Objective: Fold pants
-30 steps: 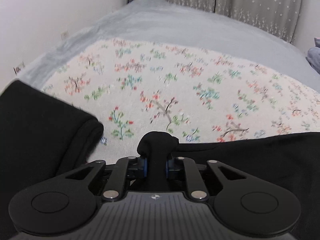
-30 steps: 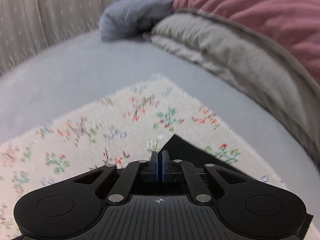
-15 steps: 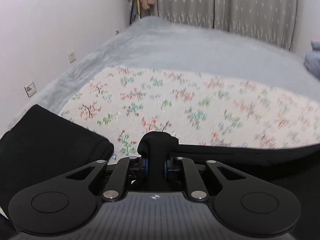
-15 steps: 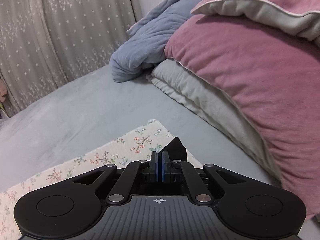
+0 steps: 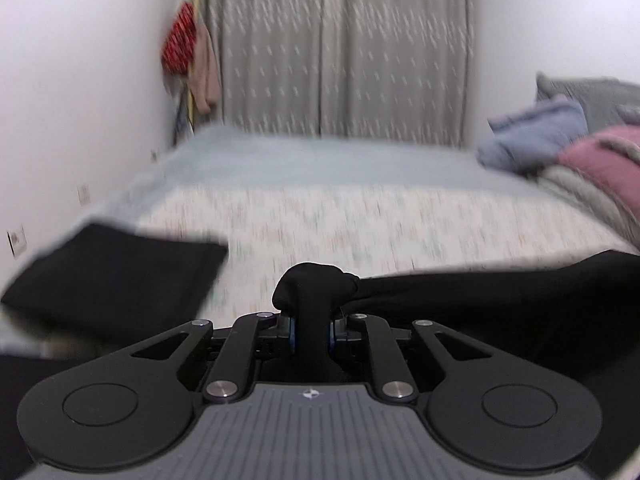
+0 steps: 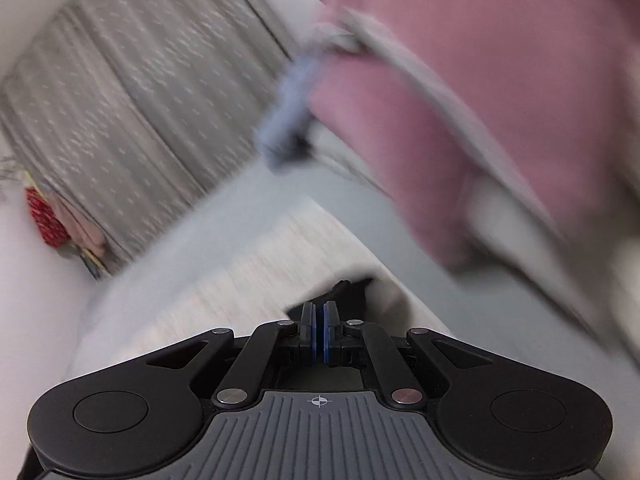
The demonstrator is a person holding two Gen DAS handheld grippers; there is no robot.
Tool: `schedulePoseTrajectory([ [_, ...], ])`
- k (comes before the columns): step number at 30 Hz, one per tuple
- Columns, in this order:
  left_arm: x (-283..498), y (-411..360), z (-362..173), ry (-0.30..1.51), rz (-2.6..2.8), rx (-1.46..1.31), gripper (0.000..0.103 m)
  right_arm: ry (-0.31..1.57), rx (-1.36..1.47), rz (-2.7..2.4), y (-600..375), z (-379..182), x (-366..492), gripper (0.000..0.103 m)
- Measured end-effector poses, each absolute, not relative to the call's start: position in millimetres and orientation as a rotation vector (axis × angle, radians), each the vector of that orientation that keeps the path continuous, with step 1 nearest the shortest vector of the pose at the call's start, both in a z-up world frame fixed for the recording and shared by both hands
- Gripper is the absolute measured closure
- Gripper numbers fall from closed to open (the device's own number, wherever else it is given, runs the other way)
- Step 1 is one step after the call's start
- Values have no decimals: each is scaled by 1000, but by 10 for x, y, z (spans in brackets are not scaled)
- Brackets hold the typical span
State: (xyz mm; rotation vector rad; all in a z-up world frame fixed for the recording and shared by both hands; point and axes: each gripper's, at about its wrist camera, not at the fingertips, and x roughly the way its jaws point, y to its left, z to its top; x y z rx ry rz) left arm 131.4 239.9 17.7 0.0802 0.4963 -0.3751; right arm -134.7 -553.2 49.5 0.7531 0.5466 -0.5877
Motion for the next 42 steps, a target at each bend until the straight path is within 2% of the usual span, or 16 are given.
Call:
schedulePoseTrajectory([
  [3, 1196, 2446, -40, 582, -391, 84, 59, 648, 844, -637, -5526, -32, -1920, 100],
  [6, 1171, 2502, -102, 608, -341, 93, 45, 708, 845, -645, -5488, -298, -2118, 100],
  [8, 1132, 2607, -49, 605, -307, 53, 27, 681, 853, -647, -5468, -265, -2148, 100],
  [9, 1111, 2667, -11, 609, -302, 22, 24, 656, 845, -646, -5449, -192, -2149, 100],
  [11, 1037, 2776, 47, 608, -289, -7, 9, 623, 797, -634, -5398, -7, -2142, 100],
  [12, 979, 2819, 44, 610, -272, -8, 8, 618, 754, -632, -5361, 85, -2104, 99],
  [16, 718, 2968, -1, 639, -252, -82, 7, 679, 614, -664, -5207, 154, -1985, 99],
  [20, 599, 3055, 3, 650, -234, -185, 7, 702, 657, -682, -5177, -37, -2067, 99],
  [26, 566, 3176, 34, 618, -226, -421, 7, 619, 720, -700, -5134, -104, -2558, 99],
  [32, 586, 3076, 105, 617, -243, -440, 5, 649, 704, -742, -5119, -93, -2679, 98],
  [34, 621, 3032, 88, 639, -226, -429, 4, 666, 684, -785, -5111, -66, -2706, 94],
  [39, 634, 3042, 27, 762, -49, -427, 4, 690, 555, -806, -4962, 82, -2648, 93],
  [42, 469, 3121, 73, 773, -52, -501, 4, 707, 349, -776, -4676, 284, -2522, 86],
])
